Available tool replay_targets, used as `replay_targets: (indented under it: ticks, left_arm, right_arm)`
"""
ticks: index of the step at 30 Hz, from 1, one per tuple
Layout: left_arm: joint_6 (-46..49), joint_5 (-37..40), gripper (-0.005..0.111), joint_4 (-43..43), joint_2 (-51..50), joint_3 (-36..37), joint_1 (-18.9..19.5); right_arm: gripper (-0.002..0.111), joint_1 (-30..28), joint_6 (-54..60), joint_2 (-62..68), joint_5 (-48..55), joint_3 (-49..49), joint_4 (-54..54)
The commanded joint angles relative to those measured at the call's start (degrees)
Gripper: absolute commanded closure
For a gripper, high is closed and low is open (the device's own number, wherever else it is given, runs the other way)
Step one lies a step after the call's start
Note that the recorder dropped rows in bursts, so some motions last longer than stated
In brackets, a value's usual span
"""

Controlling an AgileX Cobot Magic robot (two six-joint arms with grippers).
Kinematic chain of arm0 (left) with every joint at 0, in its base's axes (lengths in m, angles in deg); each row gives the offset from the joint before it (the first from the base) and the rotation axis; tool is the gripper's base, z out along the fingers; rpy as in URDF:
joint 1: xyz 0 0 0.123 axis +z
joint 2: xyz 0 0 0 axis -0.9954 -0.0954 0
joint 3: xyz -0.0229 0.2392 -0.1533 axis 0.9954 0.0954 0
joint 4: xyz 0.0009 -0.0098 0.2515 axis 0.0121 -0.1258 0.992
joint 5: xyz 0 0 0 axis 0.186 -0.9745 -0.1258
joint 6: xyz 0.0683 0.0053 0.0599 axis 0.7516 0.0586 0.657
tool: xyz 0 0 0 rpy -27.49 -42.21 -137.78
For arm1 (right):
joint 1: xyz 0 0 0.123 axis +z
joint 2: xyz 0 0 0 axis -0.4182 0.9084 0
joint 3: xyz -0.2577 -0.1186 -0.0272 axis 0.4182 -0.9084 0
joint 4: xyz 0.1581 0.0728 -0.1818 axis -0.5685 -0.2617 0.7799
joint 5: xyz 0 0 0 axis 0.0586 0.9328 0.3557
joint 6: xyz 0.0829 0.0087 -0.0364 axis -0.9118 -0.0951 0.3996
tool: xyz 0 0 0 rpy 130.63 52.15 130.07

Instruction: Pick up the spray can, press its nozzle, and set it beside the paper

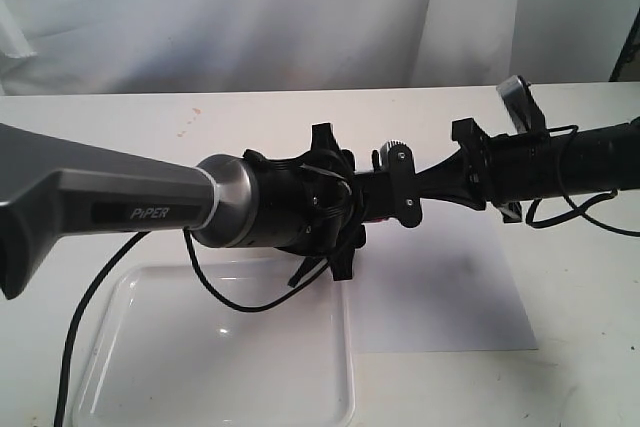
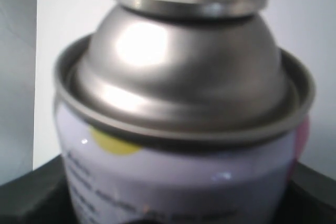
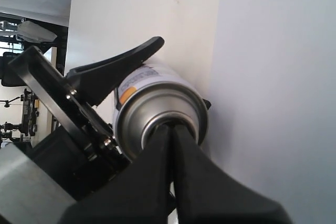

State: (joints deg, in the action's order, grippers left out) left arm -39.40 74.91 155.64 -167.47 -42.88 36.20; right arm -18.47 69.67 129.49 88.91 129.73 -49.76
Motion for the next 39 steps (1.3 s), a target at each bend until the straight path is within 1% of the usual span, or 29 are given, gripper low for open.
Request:
replay_targets:
  ticks: [1, 22, 26, 31, 35, 37, 39]
  left_arm:
    - [-0.1, 0.1, 0.107, 0.5, 1.0, -0.7, -0.2]
    - [-0.1, 0.2, 0.107, 0.5, 1.0, -0.7, -0.2]
    - [-0.8, 1.6, 0.107, 0.5, 1.0, -0.7, -0.1]
    - [-6.5, 2.8, 0.107, -0.8, 1.6, -0.7, 1.5]
    - [-6.5, 1.9, 0.107, -3.6, 3.4, -0.7, 3.1]
    - [-6.5, -2.3, 0.107, -7.6, 6.6, -0.7, 5.1]
    - [-6.5, -4.9, 0.107, -10.6, 8.4, -0.7, 6.4]
  right_arm:
    - [0.108, 0.9, 0.4, -0.2, 0.6, 0.1, 1.0]
    - [0.108, 1.1, 0.4, -0.2, 0.4, 0.1, 1.0]
    - [0.108, -0.1, 1.2, -0.2, 0.7, 0.1, 1.0]
    - [0.108, -3.3, 2.1, -0.7, 2.3, 0.0, 0.9]
    - [0.108, -6.0, 5.2, -3.8, 1.0, -2.7, -2.8]
    - [0.108, -8.4, 11.3, -8.5, -1.7, -7.7, -8.4]
    - [0.108, -9.0, 14.2, -10.9, -2.6, -9.8, -10.5]
